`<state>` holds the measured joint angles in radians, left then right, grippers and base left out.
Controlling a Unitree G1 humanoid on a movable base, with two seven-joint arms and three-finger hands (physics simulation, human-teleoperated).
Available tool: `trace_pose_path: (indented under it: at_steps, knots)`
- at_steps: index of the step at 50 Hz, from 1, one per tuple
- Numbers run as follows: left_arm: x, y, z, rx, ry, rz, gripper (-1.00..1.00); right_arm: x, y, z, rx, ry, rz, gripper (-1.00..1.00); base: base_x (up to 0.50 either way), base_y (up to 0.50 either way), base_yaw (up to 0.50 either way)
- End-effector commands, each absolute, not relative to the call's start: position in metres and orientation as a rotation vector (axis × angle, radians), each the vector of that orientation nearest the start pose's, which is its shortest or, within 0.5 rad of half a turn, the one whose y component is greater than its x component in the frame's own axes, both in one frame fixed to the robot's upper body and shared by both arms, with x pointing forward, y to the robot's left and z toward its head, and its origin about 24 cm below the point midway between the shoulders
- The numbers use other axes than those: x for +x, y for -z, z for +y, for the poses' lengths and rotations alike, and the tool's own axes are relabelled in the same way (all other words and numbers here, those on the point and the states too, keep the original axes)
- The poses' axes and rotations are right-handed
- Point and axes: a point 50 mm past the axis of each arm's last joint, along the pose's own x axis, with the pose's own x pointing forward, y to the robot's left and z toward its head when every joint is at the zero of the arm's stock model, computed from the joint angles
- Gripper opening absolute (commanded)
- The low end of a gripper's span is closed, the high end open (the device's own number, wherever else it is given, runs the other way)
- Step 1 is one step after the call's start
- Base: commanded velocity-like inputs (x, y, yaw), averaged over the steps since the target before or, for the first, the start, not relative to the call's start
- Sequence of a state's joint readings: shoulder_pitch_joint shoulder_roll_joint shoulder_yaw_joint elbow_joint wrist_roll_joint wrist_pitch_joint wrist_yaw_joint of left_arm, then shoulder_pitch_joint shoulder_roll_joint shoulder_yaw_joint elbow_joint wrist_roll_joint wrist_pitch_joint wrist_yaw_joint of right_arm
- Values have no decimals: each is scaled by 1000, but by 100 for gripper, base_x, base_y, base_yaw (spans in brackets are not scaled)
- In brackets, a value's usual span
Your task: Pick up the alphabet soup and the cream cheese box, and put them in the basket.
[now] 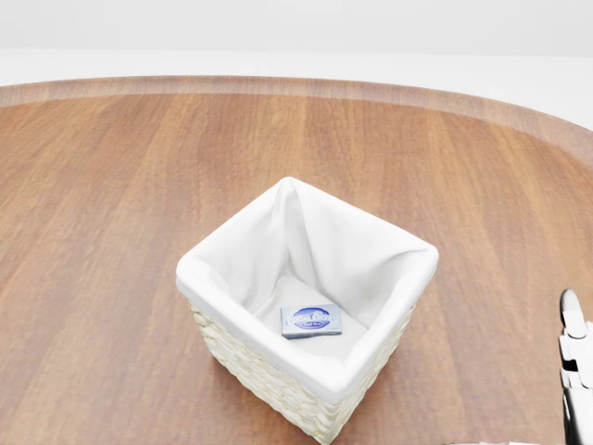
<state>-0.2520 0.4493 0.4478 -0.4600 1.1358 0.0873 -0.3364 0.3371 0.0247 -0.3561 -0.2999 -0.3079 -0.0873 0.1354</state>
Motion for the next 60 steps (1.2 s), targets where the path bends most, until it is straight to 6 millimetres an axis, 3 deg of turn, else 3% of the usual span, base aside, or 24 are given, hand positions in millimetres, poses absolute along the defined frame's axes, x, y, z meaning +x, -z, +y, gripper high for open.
trace_pose_path:
  at_steps: [1,8,20,33,42,60]
  knots:
    - [233,-241,271,1523,-583,-217,100,158,-38,-238,-376,185,112,100,0,0,0]
    - [234,-240,272,1520,-584,-217,100,152,-24,-234,-314,80,179,100,0,0,0]
    - [233,-240,272,1526,-588,-215,100,141,-27,-235,-184,-8,148,100,0,0,0]
    - [234,-238,272,1525,-596,-216,100,138,-21,-232,-181,-31,182,100,0,0,0]
    - [233,-239,272,1528,-595,-215,100,134,-3,-228,-188,-62,275,100,0,0,0]
    - [233,-239,271,1530,-590,-213,100,126,15,-220,-204,-131,376,100,0,0,0]
